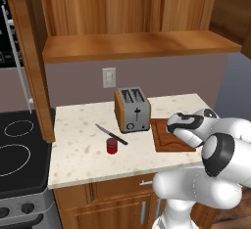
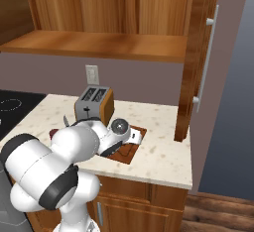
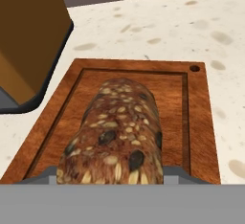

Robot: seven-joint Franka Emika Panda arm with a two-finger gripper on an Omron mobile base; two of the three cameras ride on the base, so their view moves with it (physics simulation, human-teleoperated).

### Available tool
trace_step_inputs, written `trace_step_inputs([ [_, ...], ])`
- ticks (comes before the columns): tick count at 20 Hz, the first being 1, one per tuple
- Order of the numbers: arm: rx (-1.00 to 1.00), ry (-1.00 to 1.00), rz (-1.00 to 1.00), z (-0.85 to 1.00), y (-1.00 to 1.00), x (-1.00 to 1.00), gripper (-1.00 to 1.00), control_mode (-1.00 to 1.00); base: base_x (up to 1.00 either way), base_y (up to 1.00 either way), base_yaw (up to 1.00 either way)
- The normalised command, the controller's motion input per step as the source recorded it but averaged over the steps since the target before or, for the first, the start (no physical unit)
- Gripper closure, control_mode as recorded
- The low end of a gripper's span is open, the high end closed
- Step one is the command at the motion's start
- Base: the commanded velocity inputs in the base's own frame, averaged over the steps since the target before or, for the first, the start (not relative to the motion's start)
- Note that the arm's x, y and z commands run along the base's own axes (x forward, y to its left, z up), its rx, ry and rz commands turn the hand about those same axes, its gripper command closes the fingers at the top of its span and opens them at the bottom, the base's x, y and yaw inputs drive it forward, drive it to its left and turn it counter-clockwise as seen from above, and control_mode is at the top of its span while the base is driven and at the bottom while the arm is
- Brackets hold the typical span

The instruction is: Pick the bread, place it on the cutting board, pick the jam, place it on the counter, and close the cabinet.

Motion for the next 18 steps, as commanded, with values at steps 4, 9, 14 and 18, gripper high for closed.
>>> trace_step_inputs([
  [4, 0.00, 0.00, 0.00, 0.00, 0.00, 0.00, 1.00, -1.00, 0.00, 0.00, 0.00],
  [9, 0.00, 0.00, 0.00, 0.00, 0.00, 0.00, -1.00, -1.00, 0.00, 0.00, 0.00],
  [14, 0.00, 0.00, 0.00, 0.00, 0.00, 0.00, -1.00, -1.00, 0.00, 0.00, 0.00],
  [18, 0.00, 0.00, 0.00, 0.00, 0.00, 0.00, -1.00, -1.00, 0.00, 0.00, 0.00],
])
